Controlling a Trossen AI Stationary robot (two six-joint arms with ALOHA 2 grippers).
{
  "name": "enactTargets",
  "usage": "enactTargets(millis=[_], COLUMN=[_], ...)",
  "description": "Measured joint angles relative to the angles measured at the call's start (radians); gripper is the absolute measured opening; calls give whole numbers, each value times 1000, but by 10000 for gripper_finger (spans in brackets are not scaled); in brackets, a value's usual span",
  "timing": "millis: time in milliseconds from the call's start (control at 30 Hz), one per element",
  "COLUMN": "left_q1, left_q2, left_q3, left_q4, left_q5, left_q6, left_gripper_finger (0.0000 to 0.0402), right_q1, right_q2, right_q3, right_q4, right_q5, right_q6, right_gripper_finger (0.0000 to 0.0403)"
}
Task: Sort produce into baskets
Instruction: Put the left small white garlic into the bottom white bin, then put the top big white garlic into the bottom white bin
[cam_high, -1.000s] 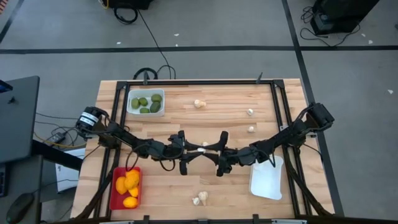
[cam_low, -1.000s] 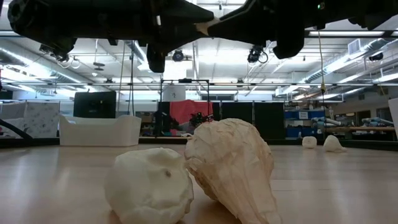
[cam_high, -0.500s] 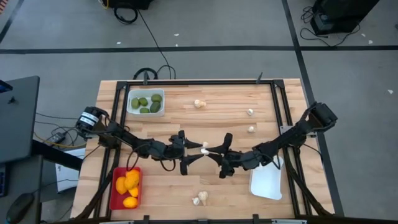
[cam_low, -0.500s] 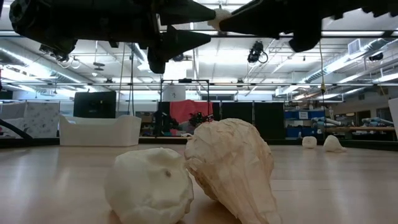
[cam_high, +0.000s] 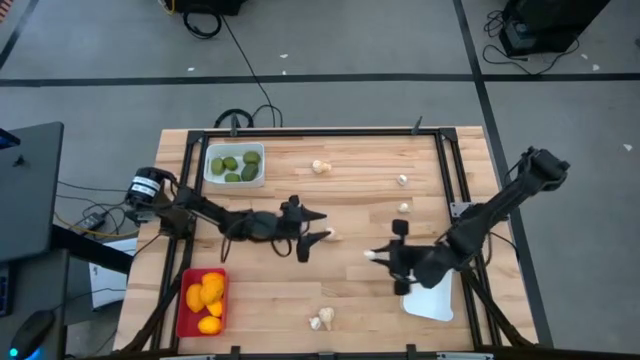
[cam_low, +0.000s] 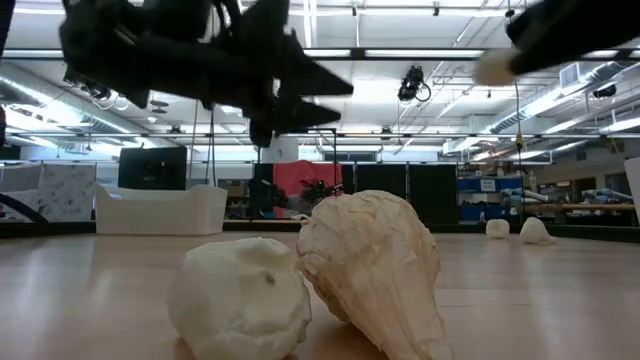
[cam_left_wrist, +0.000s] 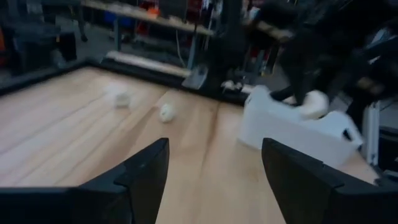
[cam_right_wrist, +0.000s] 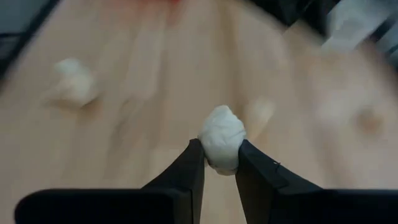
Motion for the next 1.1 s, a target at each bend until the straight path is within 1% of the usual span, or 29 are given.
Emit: enactTargets(millis=[100, 233, 367, 433, 533, 600, 733, 800, 867, 967, 1100], left_q1=[79, 188, 292, 336, 381, 402, 430, 440, 451, 467, 485], left_q2=[0, 0, 0, 0, 0, 0, 0, 0, 0, 0, 0], left_q3=[0, 0, 0, 0, 1, 17, 106, 157, 200, 253, 282], left_q4=[-39, -41, -51, -69, -89, -149, -383, -503, -580, -644, -684], left_q5=[78, 163, 222, 242, 257, 264, 261, 235, 210, 205, 210], left_q6=[-15, 4, 18, 34, 65, 84, 169, 210, 249, 286, 321], left_gripper_finger=[256, 255, 255, 255, 255, 255, 255, 255, 255, 255, 255], right_q1=[12, 17, 17, 17, 17, 17, 17, 17, 17, 17, 20], right_q2=[-84, -181, -252, -270, -286, -288, -276, -266, -254, -236, -221], right_q3=[0, 0, 0, 0, 0, 0, 0, 0, 0, 0, 0], right_q4=[-197, -416, -582, -633, -686, -715, -768, -789, -798, -796, -791], right_q5=[-165, -370, -564, -637, -676, -687, -731, -736, -735, -734, -738], right_q6=[193, 391, 578, 638, 691, 728, 778, 799, 820, 846, 865], right_gripper_finger=[87, 87, 90, 94, 103, 110, 129, 143, 159, 187, 226])
